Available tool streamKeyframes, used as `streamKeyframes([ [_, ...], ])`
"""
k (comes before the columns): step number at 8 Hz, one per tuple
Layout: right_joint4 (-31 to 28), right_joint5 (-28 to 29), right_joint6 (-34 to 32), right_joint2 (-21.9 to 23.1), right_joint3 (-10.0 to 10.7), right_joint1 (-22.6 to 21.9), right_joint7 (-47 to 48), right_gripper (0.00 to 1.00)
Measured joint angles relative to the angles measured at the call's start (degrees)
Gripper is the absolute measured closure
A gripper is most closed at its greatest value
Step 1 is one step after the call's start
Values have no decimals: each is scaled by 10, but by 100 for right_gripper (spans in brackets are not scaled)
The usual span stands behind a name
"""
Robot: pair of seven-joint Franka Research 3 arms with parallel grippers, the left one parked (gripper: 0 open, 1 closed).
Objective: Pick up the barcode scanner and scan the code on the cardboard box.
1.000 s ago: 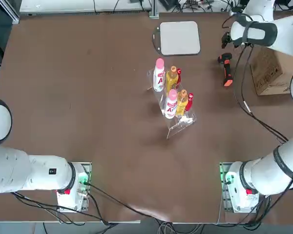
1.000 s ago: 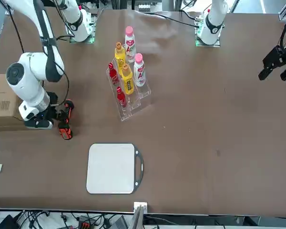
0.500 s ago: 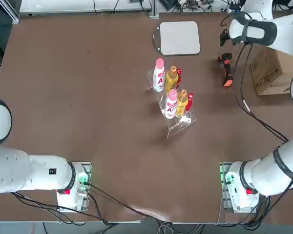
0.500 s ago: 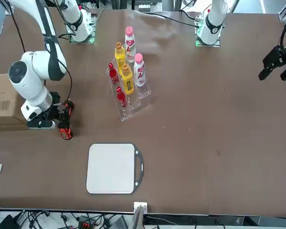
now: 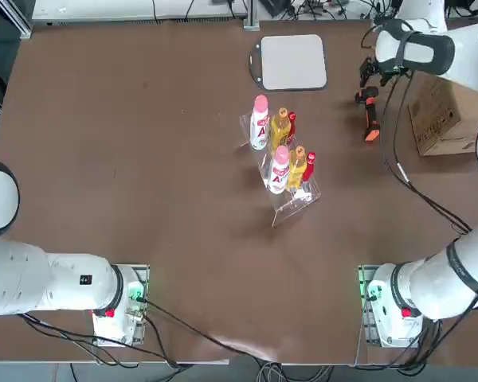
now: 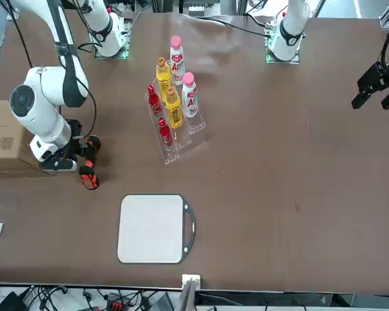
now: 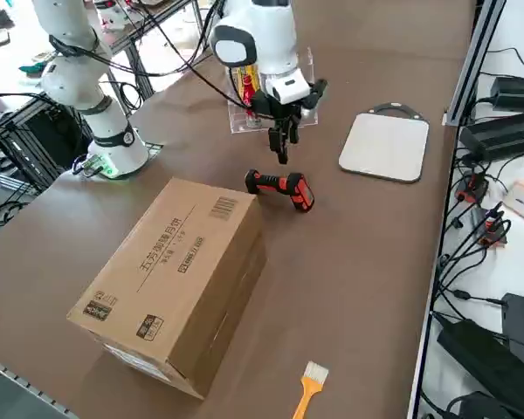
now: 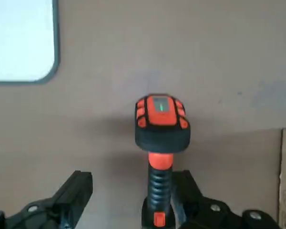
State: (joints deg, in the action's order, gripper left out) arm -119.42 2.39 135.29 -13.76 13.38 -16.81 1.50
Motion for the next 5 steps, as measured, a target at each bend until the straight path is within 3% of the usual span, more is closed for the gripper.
streamKeyframes([
  [5, -6, 0, 89, -95, 2, 11, 0, 0],
])
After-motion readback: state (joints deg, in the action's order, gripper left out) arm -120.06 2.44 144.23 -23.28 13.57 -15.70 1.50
